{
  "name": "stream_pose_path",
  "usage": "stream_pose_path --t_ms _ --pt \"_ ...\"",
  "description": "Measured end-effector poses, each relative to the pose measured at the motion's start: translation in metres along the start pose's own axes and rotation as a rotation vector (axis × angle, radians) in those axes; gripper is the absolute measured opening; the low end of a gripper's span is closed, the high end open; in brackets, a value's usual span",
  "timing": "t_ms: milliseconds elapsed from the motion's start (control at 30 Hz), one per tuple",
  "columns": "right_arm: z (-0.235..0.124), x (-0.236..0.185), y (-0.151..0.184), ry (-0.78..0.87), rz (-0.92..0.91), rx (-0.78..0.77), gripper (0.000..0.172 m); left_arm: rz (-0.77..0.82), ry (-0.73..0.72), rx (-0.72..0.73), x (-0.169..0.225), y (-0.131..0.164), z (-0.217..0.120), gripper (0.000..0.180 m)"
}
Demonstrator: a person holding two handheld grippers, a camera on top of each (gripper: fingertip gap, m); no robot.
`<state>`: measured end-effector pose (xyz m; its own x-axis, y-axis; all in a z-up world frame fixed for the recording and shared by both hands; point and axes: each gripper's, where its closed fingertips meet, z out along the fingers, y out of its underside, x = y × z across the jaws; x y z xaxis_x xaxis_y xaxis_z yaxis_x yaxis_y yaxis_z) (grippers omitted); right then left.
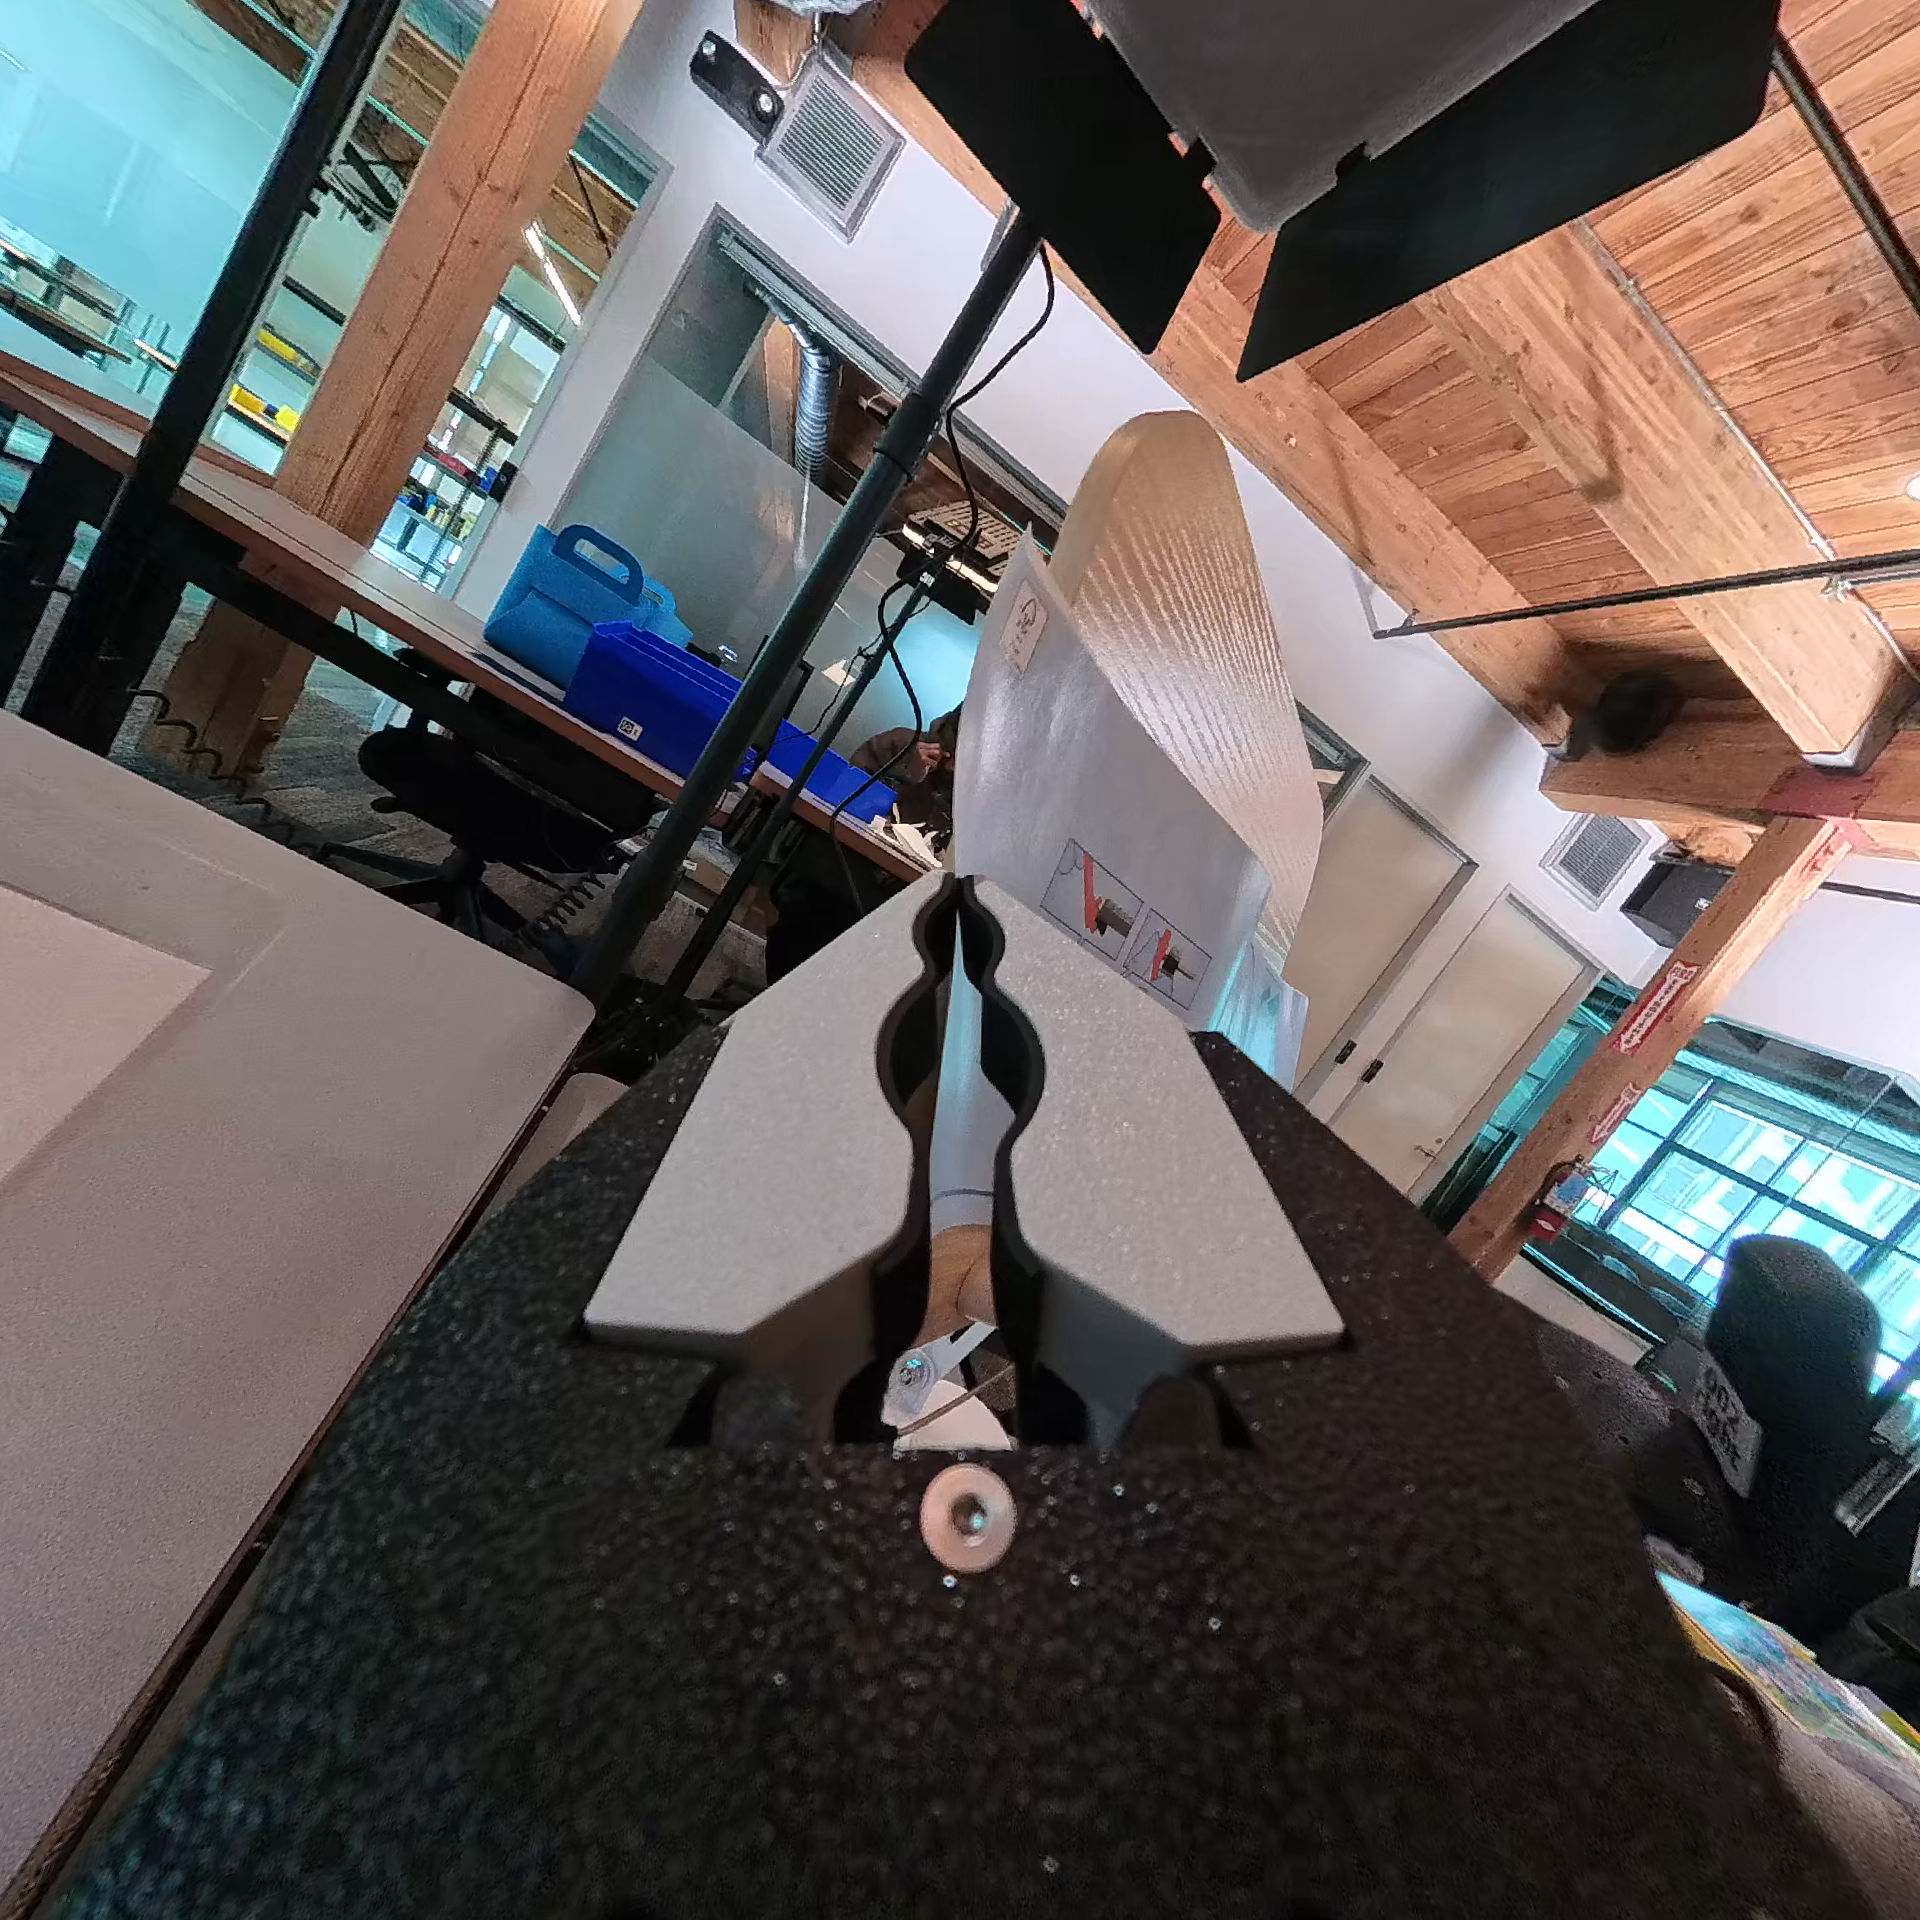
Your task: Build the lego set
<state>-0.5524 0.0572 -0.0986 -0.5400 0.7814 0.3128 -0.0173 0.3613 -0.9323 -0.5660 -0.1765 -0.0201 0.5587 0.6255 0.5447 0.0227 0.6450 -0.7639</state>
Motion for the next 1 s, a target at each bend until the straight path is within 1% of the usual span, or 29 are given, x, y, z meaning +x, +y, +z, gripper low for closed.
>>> stream_pose_path --t_ms 100,200,433,467,567,633,700,767,900,1000 --pt "-0.002 0.005 0.011 -0.015 0.12 -0.049 0.034 -0.007 0.001 0.002 -0.001 0.0 0.0 0.0" --pt "-0.001 0.013 0.019 0.012 0.163 -0.099 0.033 -0.013 0.003 0.003 -0.001 0.0 0.0 0.0" --pt "0.006 0.037 0.012 0.077 0.137 -0.113 0.027 -0.014 0.001 0.004 -0.002 0.0 -0.001 0.0" --pt "0.007 0.039 0.01 0.084 0.129 -0.111 0.024 -0.014 0.0 0.003 -0.002 0.0 0.0 0.0" --pt "0.008 0.051 0.002 0.131 0.108 -0.086 0.023 -0.015 0.0 0.003 -0.003 0.0 -0.001 0.0" --pt "0.006 0.057 -0.003 0.15 0.133 -0.065 0.023 -0.015 0.0 0.002 -0.003 0.0 -0.001 0.0" --pt "0.003 0.057 -0.005 0.144 0.19 -0.043 0.024 -0.016 0.0 0.002 -0.003 0.0 -0.001 0.0" --pt "-0.002 0.053 -0.002 0.135 0.21 -0.033 0.024 -0.018 0.001 0.003 -0.003 0.0 -0.001 0.0" --pt "-0.009 0.047 0.006 0.145 0.137 -0.044 0.023 -0.025 0.003 0.005 -0.004 0.0 -0.001 0.0" --pt "-0.01 0.046 0.011 0.122 0.142 -0.067 0.016 -0.022 0.003 0.004 -0.003 0.0 -0.001 0.0"
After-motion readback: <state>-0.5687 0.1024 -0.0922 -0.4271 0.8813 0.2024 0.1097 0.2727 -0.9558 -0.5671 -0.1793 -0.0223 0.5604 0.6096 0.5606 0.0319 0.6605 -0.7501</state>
